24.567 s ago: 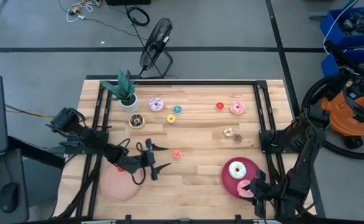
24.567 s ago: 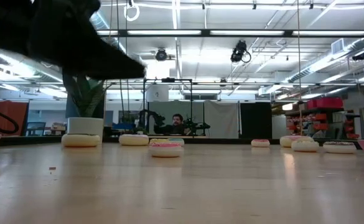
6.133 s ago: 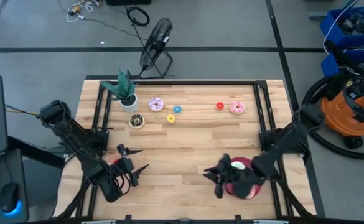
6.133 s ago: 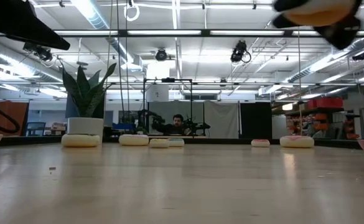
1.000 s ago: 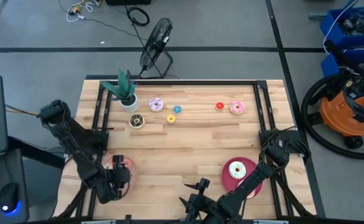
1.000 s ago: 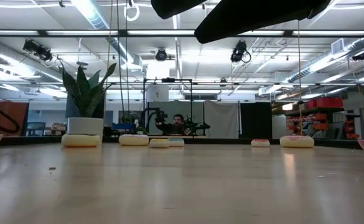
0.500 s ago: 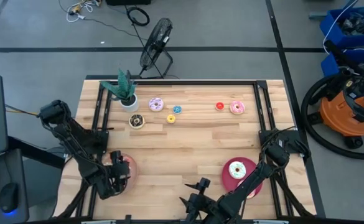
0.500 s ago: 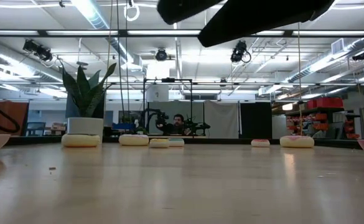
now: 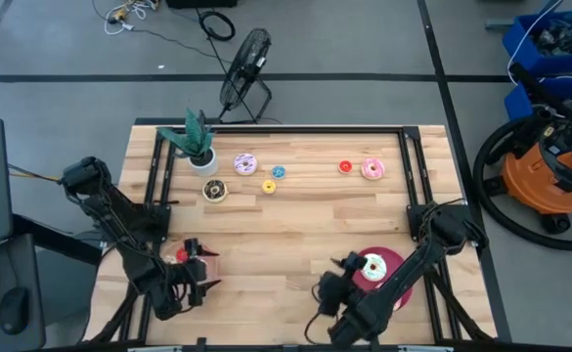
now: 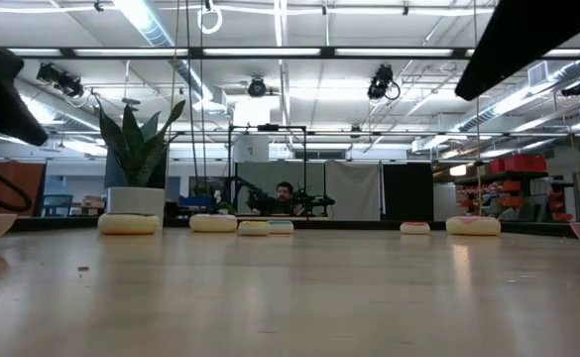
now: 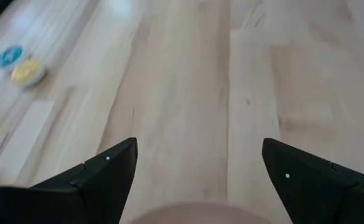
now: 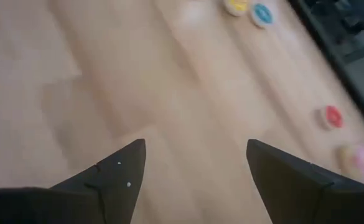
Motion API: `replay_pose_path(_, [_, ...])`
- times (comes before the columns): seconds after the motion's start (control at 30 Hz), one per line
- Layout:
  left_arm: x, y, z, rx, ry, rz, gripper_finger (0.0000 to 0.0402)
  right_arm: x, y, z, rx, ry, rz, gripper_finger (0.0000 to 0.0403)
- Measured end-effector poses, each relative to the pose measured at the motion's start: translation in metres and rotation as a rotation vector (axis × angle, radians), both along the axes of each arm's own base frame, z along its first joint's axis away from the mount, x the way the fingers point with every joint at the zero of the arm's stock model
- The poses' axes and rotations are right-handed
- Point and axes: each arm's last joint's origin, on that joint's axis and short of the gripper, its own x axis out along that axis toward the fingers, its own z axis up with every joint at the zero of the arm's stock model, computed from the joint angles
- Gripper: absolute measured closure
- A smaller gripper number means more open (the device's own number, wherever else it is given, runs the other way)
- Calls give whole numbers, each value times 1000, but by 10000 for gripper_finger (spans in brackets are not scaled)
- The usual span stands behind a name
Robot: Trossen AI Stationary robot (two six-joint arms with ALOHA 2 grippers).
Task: Pick & Place donuts
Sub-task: Put the big pink donut on the dark pink plate
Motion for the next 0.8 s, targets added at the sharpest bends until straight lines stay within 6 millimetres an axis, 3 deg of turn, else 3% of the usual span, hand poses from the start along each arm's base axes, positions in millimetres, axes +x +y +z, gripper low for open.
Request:
replay_pose_path(0.33, [52,30,-9,-11,-137,-159,62,-11,-90,-16,46,91,-26,113])
replay_pose_path(0.47, [71,66,-12,-21,-258,-161,71,-14,-137,-27,96,46,-99,113])
replay_pose_path(0.63, [83,113,-16,17,-328,-20,76,-31,-206,-43,157,76,-327,113])
replay_pose_path(0.8, [88,134,-18,58,-309,25,77,-54,-254,-44,147,131,-451,113])
